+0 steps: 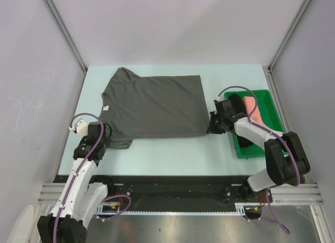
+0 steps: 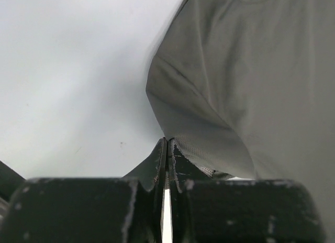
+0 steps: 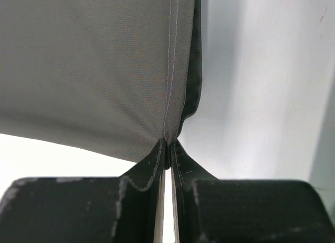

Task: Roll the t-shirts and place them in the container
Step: Flatten out the T-shirt at the center of the board, then fold the T-shirt at the center of the board.

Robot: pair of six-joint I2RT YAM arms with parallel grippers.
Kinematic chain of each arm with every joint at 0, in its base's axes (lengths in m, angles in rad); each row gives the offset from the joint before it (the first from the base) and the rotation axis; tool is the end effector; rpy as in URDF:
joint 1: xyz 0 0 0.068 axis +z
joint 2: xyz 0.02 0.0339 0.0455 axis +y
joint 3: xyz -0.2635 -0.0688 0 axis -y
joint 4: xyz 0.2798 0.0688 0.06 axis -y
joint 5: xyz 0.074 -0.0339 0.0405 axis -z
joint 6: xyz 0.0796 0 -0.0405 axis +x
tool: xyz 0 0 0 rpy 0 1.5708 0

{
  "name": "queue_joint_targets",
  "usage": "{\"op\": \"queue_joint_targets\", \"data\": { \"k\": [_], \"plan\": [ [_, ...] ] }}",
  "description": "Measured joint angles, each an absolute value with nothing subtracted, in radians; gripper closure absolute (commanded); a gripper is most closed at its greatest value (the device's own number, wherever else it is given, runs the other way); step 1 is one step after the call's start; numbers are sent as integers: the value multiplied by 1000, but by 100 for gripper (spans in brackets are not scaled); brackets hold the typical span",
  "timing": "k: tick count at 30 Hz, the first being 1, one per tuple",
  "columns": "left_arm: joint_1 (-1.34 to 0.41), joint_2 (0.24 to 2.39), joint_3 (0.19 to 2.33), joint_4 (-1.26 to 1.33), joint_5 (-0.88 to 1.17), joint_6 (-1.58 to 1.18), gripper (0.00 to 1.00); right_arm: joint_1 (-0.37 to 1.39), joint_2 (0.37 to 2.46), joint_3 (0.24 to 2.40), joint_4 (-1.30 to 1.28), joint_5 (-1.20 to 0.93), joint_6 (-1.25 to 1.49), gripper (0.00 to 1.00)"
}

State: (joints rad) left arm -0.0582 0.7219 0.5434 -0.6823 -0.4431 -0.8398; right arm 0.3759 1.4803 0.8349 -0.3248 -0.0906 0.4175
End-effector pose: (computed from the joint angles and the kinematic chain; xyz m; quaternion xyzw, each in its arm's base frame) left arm 0.2050 0.0222 0.1863 -0.4191 0.8167 0.0384 0.3949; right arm 0.3159 0.1324 0.1291 0.0065 0.9543 0.1541 0.2558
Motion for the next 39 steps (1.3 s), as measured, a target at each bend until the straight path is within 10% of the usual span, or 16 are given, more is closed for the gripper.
{"op": "queue_joint_targets", "data": {
  "k": [39],
  "plan": [
    [-57, 1502, 1040, -459, -353, -766, 100, 246, 1755, 1080, -174, -195, 475, 90]
  ]
}}
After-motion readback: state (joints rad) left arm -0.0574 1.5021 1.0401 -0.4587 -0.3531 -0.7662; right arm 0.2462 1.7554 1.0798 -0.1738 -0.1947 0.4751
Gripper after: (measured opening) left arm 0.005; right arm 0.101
